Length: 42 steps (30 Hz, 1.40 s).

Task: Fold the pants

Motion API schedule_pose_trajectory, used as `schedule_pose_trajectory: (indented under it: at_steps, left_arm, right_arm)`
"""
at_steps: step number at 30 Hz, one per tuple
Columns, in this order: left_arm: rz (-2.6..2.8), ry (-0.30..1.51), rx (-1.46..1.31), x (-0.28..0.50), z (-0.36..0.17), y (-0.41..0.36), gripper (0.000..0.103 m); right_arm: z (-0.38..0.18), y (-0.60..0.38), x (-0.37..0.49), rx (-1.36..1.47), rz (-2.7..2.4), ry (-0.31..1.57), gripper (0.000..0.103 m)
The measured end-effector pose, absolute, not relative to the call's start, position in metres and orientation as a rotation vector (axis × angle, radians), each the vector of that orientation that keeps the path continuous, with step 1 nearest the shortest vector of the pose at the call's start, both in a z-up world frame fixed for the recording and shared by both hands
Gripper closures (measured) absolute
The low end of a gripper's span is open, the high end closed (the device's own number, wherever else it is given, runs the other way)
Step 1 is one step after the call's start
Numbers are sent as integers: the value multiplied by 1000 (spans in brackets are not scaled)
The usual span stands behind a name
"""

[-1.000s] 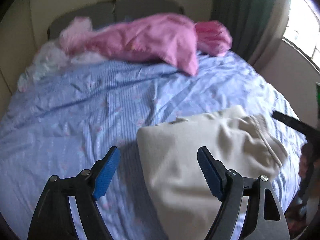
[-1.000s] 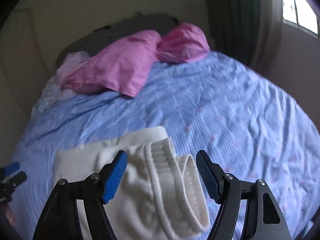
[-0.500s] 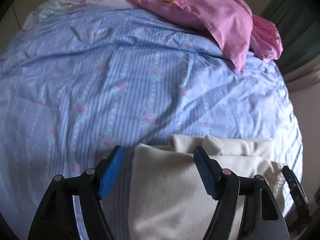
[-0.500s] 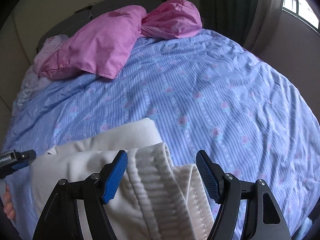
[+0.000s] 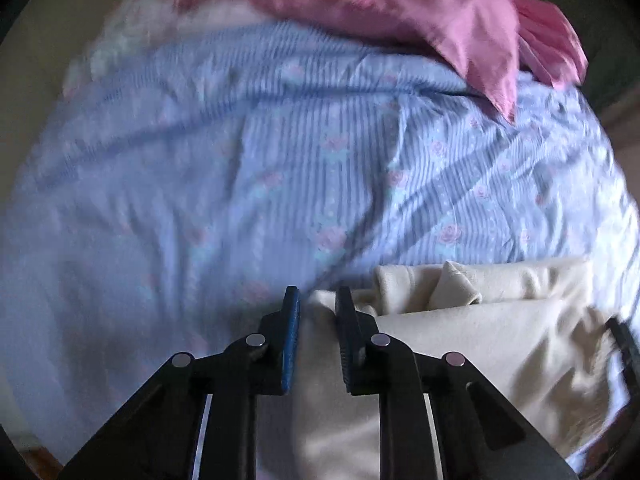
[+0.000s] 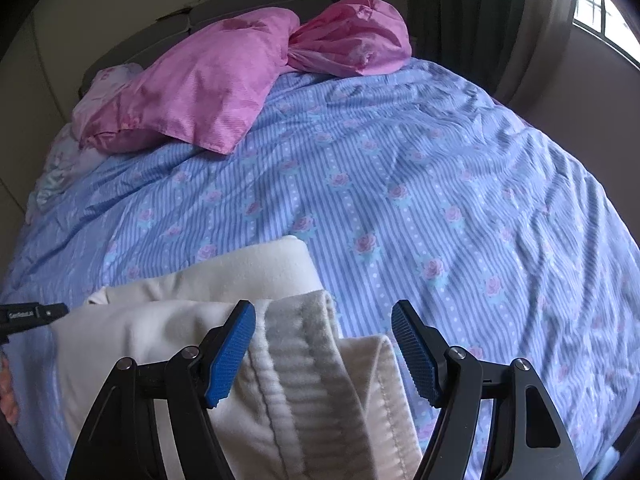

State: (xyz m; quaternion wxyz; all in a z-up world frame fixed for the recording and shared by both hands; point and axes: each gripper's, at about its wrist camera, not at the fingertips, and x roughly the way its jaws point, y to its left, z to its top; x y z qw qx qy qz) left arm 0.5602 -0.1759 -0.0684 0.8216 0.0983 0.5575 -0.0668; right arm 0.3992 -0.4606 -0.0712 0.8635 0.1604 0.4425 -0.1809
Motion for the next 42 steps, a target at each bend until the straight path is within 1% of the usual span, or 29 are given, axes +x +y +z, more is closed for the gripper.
schedule_pose_trajectory:
  at_steps: [1,2,3,4,5,8,13,15,21,25,30,31,34,36,37,39,40,41,42]
  left_arm:
    - [-136,1136,268,557,-61,-179,74]
    - [-154,1089,340,554,-52,-184,45]
    - [-242,1051,426,549,-45,-193,28]
    - [-295,1036,469,547,-41,-196,14]
    - [-322,1036,496,545,-40,-199,16]
    - [-412,1063,577,541,-44,-210,16]
    - [-534,1019,699,530,-56,-227,16]
    - [-558,1036,737,535,-65,-232,16]
    - [-584,1115,681,551,-79,-234,16]
    - [-570,1078,689,544,-79,-233,16]
    - [-544,1032,739,536,-79,-242,17]
    - [-542,1033,736,537,-79,-242,17]
    - [-561,1063,689,539,-79,-238,25]
    - [-568,1070,673,539,-80,-237,27]
    - [-570,1072,671,539,-82,-237,30]
    - [-588,1096,639,541,-85,-235,40]
    - [-599,1110,612,541,-86,-233,57]
    - [-614,1124,582,541,-86,-232,82]
    - [-601,1118,595,539,-88,-232,94]
  right_arm:
    - [-71,-462,398,342,-374,928,32]
    - [-71,-462,396,348,-372,927,32]
    - [-71,-464,394,353,-369,925,32]
    - [-70,-465,392,359,-363,922,32]
    - [-70,-465,390,362,-359,921,32]
    - [-69,-469,385,375,-335,921,32]
    - [-62,-475,382,387,-295,886,32]
    - [-63,-474,385,386,-254,895,32]
    - [-77,-469,392,342,-253,957,32]
    - [-77,-477,390,344,-293,962,32]
    - [-77,-493,383,409,-260,972,32]
    - [-79,-493,384,416,-236,988,32]
    - [-86,-490,385,468,-176,1008,33]
    - [-89,-488,385,495,-150,1024,43]
    - [-89,-486,385,501,-136,1027,50]
    - [-89,-482,387,493,-117,1040,50]
    - [-90,-480,388,485,-119,1040,52]
    - [-91,-479,389,478,-115,1039,62]
    - [-92,-478,389,475,-104,1032,69]
